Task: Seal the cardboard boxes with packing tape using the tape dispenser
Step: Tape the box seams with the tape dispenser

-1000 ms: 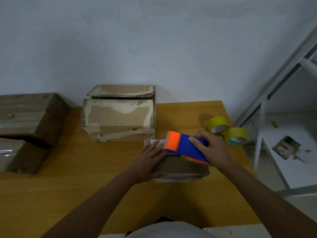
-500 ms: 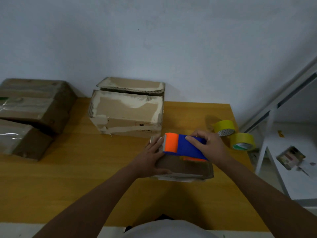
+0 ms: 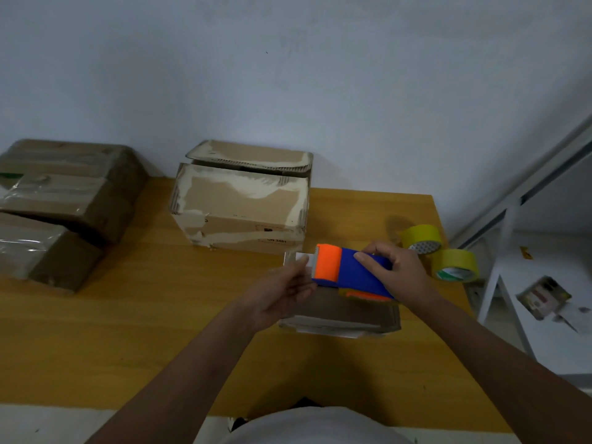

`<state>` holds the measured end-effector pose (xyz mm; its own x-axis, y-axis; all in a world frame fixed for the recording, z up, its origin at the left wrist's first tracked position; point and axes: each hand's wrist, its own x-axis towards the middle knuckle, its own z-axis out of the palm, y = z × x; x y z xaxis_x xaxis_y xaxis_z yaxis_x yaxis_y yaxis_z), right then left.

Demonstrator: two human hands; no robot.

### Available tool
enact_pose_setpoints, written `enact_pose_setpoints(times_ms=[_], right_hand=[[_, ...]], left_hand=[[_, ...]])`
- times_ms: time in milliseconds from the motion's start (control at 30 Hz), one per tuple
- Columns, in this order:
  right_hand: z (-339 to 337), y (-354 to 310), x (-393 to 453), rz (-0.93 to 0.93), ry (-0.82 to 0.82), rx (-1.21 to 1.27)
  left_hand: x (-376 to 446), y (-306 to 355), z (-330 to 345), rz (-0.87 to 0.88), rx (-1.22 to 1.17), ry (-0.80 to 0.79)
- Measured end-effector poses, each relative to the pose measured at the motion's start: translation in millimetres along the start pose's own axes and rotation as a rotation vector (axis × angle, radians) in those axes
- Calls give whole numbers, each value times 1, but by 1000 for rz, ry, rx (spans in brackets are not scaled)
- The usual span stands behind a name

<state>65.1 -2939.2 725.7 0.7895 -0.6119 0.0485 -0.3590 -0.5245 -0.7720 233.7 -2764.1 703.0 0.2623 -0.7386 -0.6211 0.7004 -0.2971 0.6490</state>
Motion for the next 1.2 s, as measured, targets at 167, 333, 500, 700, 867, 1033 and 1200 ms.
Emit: enact_pose_setpoints(times_ms=[167,333,500,700,867,1033,1200], right_hand=[[-1,-6,-1,-15,-14,-50],[-4,-14,3,-8,-40,-131],[-8,-20,6,-42,-110,-285],[-9,-19,4,-69,-156,-378],[-16,-14,7,-60,-200,-506],[-5,-24,21,-7,-206,-611],[-2,-26,23,16,-210,-651]], left_hand=[[0,1,1,101,118,31],[-7,0,9,280,347,144],[-11,-1,12,367,467,236],[-13,-2,-11,381,453,324],[-18,8,-69,313,454,350],[-12,2,-78,284,435,345],[-7,-8,-79,264,352,381]])
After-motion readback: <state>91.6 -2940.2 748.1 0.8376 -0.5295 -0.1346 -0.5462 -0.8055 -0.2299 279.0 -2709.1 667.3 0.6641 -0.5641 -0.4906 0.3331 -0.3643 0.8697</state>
